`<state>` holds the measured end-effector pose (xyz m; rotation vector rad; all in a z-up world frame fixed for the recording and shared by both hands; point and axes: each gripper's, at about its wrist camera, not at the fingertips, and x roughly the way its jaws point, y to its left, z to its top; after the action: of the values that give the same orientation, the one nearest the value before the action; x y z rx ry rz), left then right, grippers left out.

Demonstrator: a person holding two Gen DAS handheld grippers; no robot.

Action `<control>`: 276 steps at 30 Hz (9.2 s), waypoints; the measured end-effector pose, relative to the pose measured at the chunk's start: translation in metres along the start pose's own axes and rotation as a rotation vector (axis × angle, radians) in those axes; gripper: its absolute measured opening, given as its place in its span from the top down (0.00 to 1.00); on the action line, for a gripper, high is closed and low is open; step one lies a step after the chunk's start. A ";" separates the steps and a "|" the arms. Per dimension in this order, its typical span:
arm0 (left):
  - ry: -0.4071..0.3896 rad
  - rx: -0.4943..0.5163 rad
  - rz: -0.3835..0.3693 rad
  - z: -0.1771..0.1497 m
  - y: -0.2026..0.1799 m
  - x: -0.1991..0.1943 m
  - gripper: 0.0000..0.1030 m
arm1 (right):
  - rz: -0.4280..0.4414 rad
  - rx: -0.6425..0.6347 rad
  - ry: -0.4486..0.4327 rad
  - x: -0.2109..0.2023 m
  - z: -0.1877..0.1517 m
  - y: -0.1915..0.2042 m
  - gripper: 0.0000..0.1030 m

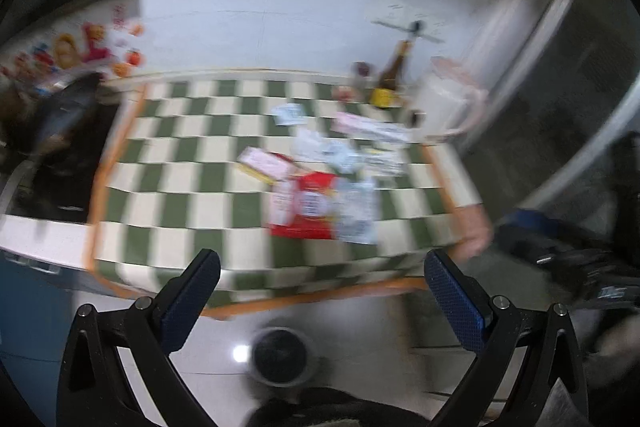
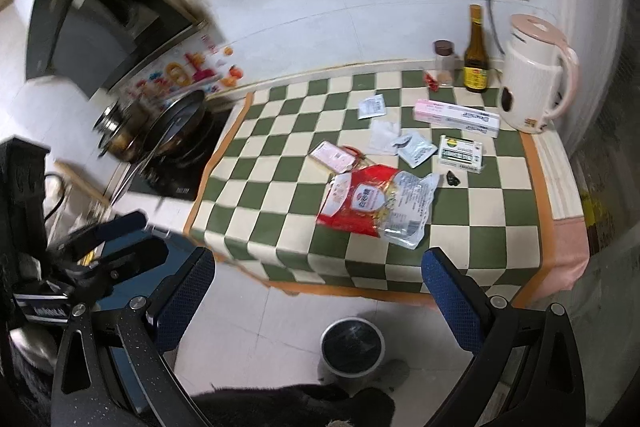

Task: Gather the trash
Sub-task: 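Grasp the maroon medicine box with the left tool while the right tool grasps the pink toothpaste box, then carry both boxes over the floor trash bin with both tools, then open both tools to drop the boxes into the trash bin, then grasp the green lozenge box with the right tool while the left tool grasps a red strip, then lift both held items and carry them toward the trash bin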

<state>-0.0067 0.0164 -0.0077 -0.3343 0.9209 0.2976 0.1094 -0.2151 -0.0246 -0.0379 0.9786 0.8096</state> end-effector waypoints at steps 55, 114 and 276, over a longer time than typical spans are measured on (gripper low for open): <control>0.402 -0.551 0.498 0.099 0.039 0.340 0.45 | -0.263 -0.325 0.596 0.521 0.224 -0.206 0.50; 1.005 -0.194 -0.024 -0.464 0.132 0.591 0.44 | -0.140 0.360 0.975 0.572 -0.560 -0.080 0.50; 0.397 -0.452 0.332 0.121 0.050 0.447 0.94 | -0.255 0.273 0.241 0.320 0.179 -0.224 0.24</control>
<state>0.3168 0.1587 -0.3113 -0.6741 1.3021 0.7703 0.4734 -0.1183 -0.2308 -0.0239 1.2764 0.4389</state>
